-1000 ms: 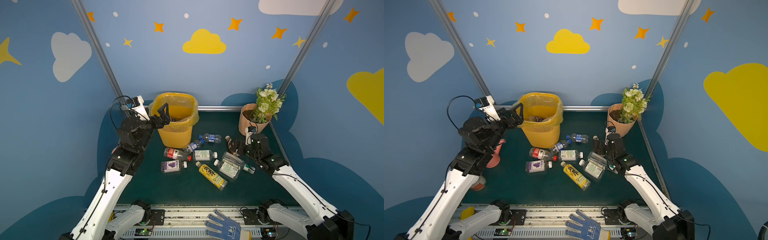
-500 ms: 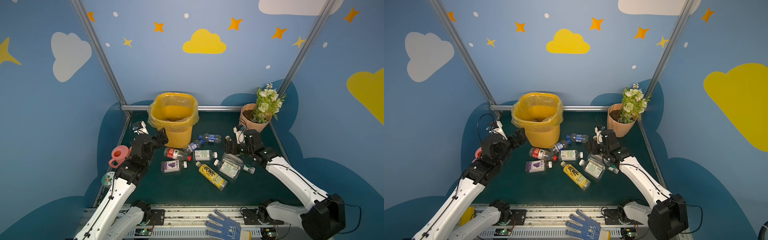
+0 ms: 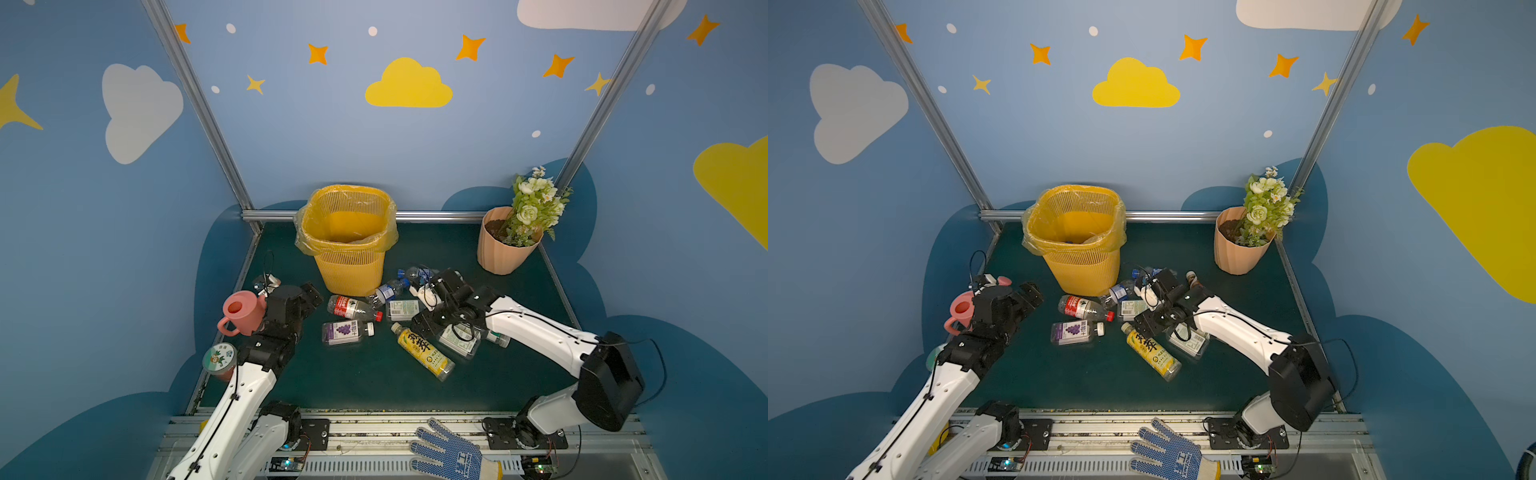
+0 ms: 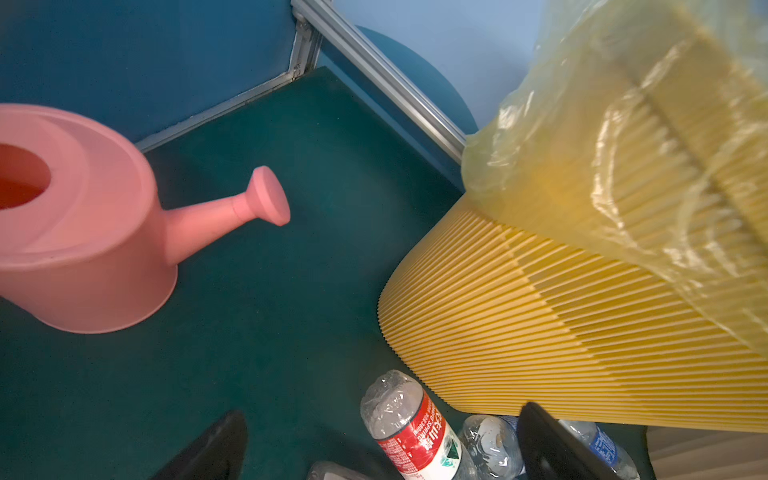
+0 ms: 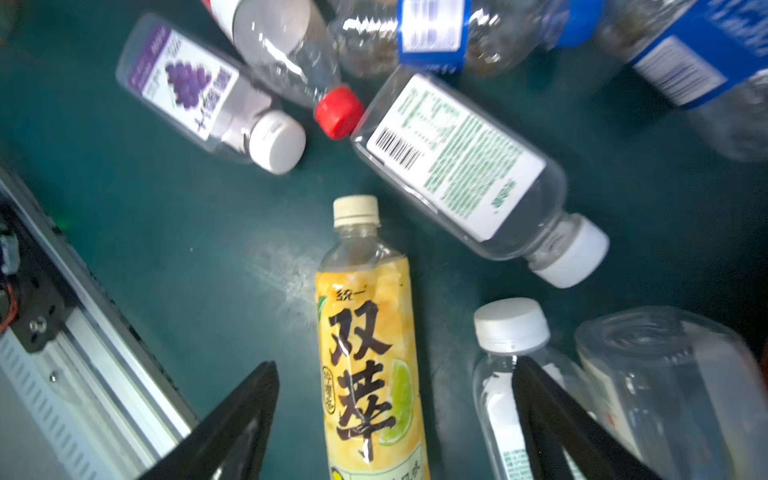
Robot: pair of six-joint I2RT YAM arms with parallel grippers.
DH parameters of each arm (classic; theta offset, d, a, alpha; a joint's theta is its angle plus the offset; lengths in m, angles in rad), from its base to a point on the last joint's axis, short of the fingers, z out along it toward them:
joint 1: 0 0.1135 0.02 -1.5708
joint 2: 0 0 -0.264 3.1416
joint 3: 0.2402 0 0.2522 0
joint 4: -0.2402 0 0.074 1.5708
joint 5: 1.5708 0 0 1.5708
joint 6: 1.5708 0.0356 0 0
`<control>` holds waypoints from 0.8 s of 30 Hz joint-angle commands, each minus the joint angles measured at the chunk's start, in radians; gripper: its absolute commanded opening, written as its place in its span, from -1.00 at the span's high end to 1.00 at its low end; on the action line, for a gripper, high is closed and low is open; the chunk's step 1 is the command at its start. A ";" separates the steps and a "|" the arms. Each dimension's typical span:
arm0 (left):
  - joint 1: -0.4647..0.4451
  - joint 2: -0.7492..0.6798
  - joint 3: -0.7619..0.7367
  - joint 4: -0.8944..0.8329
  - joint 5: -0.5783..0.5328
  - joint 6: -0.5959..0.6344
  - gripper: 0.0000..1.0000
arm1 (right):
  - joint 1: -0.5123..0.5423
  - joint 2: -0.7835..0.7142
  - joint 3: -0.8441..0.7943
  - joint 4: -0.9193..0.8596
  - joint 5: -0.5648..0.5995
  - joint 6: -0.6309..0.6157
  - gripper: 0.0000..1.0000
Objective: Throw the plastic bottles in the bin
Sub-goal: 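Reach the right gripper down and close it on the yellow-label tea bottle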
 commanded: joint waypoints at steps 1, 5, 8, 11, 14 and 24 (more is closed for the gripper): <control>0.019 -0.007 -0.018 0.002 0.027 -0.040 -1.00 | 0.041 0.065 0.062 -0.146 0.018 -0.050 -0.67; 0.031 -0.011 -0.039 0.007 0.039 -0.057 -1.00 | 0.074 0.126 0.089 -0.196 0.037 -0.057 -0.62; 0.035 -0.016 -0.045 0.009 0.037 -0.061 -1.00 | 0.094 0.156 0.093 -0.209 0.038 -0.053 -0.60; 0.039 -0.021 -0.044 0.008 0.036 -0.058 -1.00 | 0.106 0.187 0.094 -0.222 0.057 -0.050 -0.57; 0.043 -0.021 -0.041 0.007 0.038 -0.056 -1.00 | 0.117 0.221 0.100 -0.234 0.078 -0.051 -0.55; 0.049 -0.031 -0.048 -0.004 0.037 -0.061 -1.00 | 0.158 0.322 0.147 -0.257 0.103 -0.057 -0.41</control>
